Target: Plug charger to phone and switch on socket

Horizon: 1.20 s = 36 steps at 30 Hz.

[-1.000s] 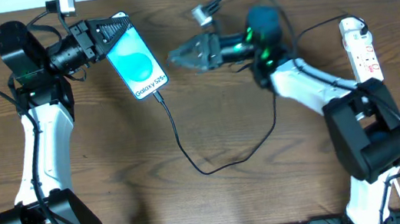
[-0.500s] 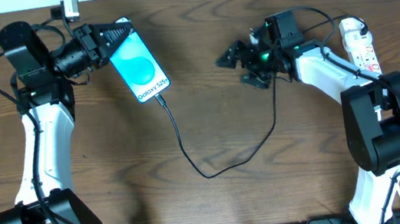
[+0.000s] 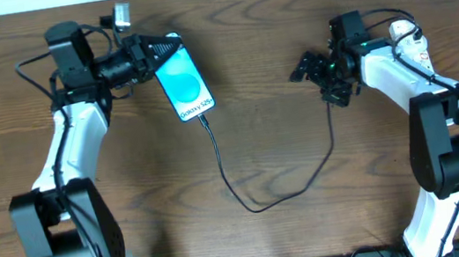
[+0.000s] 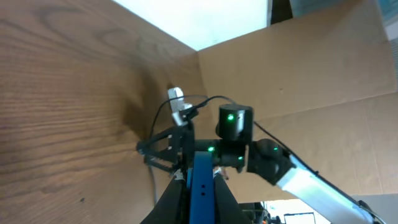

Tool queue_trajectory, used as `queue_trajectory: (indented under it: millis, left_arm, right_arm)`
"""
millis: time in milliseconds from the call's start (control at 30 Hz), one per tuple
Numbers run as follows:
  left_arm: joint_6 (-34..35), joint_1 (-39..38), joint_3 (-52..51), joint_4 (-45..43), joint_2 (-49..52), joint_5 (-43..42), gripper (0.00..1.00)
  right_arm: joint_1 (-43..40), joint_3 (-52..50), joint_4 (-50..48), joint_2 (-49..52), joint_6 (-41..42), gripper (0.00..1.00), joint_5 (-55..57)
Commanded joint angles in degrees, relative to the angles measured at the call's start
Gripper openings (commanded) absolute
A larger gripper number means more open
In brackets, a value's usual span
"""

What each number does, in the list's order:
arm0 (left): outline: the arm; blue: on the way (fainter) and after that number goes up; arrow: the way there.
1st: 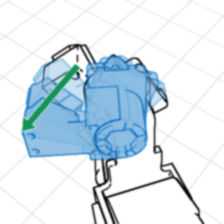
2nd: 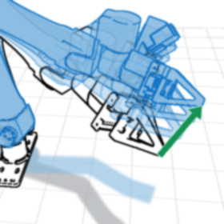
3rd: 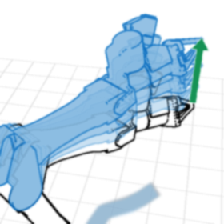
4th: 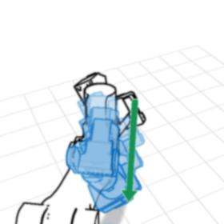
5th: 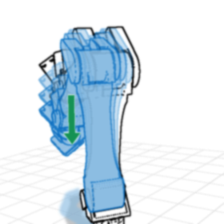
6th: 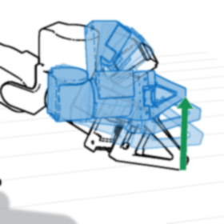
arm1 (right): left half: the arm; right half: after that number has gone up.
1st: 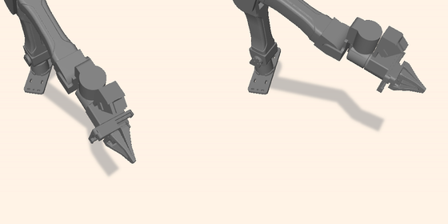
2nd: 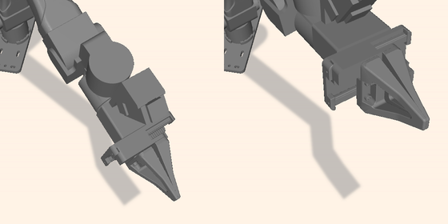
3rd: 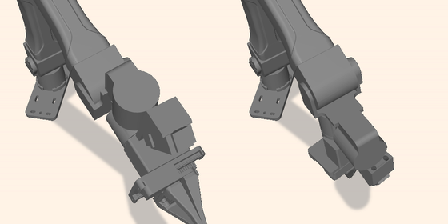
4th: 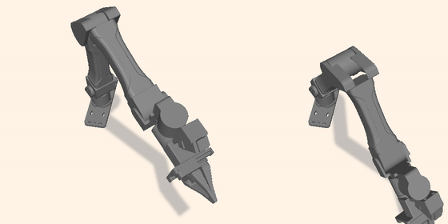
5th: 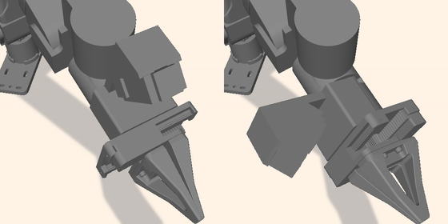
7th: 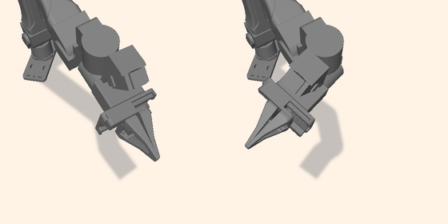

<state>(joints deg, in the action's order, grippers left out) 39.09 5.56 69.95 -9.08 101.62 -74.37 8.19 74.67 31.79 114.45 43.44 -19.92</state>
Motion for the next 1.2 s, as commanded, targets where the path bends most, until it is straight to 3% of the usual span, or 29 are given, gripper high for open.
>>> queue_trajectory:
  millis: [0, 433, 667, 933, 1167]
  left_arm:
    - [-1.2, -1.6, 0.4, -0.2, 2.7, -0.4, 0.07]
    - [-3.1, -10.0, 0.4, -0.2, 16.1, 3.3, 0.07]
    - [-3.5, -13.3, 0.4, -0.2, 21.4, 8.5, 0.07]
    - [-4.0, -15.1, 0.4, 1.3, 21.9, 16.9, 0.08]
    - [-7.4, -16.7, 0.4, 7.5, 21.9, 26.8, 0.09]
  right_arm:
    - [-2.0, -0.7, 1.9, 0.7, -2.4, 0.98, 6.3]
    - [-2.4, -0.7, 1.5, 0.7, -2.4, 0.99, 4.0]
    - [-1.2, -0.7, -3.6, 0.7, -9.8, 0.99, -4.9]
    - [1.8, -0.7, -9.9, 0.7, -18.2, 0.99, -14.4]
    - [4.3, -0.7, -12.8, 0.7, -18.3, 0.99, -14.8]
